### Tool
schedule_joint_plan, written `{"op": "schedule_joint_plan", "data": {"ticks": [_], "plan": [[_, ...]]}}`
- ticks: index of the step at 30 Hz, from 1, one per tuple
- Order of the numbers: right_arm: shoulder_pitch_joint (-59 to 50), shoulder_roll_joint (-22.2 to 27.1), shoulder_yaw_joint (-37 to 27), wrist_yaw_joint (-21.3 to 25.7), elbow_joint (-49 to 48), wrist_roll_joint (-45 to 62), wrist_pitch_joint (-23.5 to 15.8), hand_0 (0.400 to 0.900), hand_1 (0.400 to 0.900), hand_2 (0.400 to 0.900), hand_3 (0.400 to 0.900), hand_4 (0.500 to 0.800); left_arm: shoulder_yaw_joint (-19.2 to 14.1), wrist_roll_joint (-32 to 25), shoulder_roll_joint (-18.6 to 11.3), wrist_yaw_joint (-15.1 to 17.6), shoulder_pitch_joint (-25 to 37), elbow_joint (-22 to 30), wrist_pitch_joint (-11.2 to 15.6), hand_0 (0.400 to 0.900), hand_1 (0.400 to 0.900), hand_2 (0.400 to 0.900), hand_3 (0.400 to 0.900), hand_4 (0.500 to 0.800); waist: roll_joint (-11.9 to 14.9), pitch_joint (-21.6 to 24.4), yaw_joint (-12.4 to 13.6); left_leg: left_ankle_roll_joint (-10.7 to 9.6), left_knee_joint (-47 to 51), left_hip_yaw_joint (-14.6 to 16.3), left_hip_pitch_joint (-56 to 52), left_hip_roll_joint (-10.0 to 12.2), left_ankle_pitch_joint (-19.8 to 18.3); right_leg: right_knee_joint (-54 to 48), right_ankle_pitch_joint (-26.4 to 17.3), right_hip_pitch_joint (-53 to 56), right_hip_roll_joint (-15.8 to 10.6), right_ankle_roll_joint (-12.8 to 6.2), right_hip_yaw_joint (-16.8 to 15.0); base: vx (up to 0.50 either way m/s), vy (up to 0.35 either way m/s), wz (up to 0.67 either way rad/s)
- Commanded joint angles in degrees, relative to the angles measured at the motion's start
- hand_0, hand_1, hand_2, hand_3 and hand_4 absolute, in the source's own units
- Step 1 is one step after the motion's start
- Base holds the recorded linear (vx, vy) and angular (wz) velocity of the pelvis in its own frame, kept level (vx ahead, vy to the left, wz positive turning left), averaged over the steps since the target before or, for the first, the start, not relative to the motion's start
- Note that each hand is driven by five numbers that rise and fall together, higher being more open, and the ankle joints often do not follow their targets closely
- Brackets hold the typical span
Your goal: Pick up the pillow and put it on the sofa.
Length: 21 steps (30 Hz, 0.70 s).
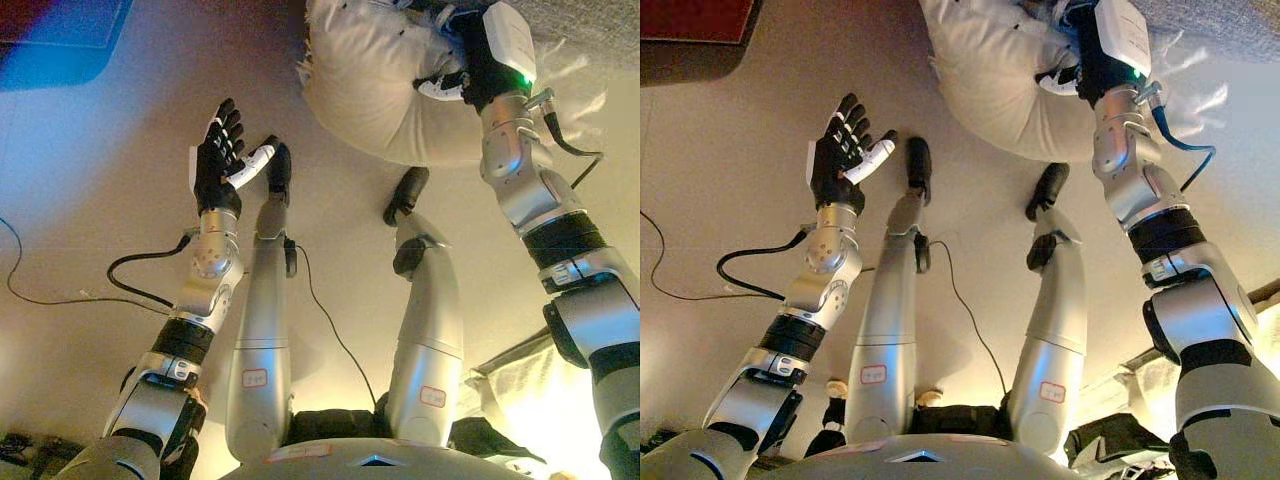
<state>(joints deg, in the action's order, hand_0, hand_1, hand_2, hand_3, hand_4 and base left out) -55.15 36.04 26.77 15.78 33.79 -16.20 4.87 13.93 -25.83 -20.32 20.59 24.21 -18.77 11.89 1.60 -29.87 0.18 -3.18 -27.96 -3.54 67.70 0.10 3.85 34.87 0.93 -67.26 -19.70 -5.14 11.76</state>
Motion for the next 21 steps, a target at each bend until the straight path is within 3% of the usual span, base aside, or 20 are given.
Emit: {"op": "schedule_joint_plan", "data": {"ticks": [1, 2, 12, 21], "plan": [[-7.3, 1.9, -2.2, 1.8, -5.4, 1.1, -2.1, 0.4, 0.4, 0.4, 0.4, 0.5, -1.8, -1.4, -0.8, 0.3, -1.3, 5.6, 2.4, 0.9, 0.9, 0.9, 0.9, 0.8, 0.3, 0.1, 1.8, -2.0, 2.4, -2.9, -2.6, 0.1, -5.2, 2.6, 2.1, 2.0, -0.5, -5.74, -2.2, 0.0, 0.0, 0.0], [-7.1, 2.1, -2.6, 1.9, -6.2, 1.1, -2.1, 0.4, 0.4, 0.4, 0.4, 0.5, -1.7, -1.4, -0.7, 0.4, -1.2, 5.6, 2.5, 0.9, 0.9, 0.9, 0.9, 0.8, 0.4, 0.1, 1.9, -1.8, 2.8, -2.8, -1.7, -0.1, -3.4, 1.9, 0.4, 1.4, -0.5, -5.16, -1.9, 0.0, 0.0, 0.0], [0.0, 1.2, -8.4, 3.3, -13.9, -0.4, -3.9, 0.4, 0.4, 0.4, 0.4, 0.5, -2.2, -0.4, 0.1, 0.8, -0.9, 4.8, 2.7, 0.9, 0.9, 0.9, 0.9, 0.8, 0.7, 0.1, 1.6, -1.6, 3.6, -2.7, -3.8, -0.5, -2.9, 1.7, 0.3, 3.2, -0.4, -5.42, -2.0, 0.0, 0.005, 0.0], [12.9, -0.4, -13.7, 5.6, -25.2, -5.4, -7.6, 0.4, 0.4, 0.4, 0.4, 0.5, -3.4, 3.8, 1.1, 2.6, -2.3, 1.3, 3.0, 0.9, 0.9, 0.9, 0.9, 0.8, 1.3, 0.1, 0.4, -1.4, 7.5, -0.9, -17.3, -0.1, -2.3, -4.6, -1.8, 16.5, 0.8, -5.49, -1.8, -0.01, 0.017, -0.11]]}}
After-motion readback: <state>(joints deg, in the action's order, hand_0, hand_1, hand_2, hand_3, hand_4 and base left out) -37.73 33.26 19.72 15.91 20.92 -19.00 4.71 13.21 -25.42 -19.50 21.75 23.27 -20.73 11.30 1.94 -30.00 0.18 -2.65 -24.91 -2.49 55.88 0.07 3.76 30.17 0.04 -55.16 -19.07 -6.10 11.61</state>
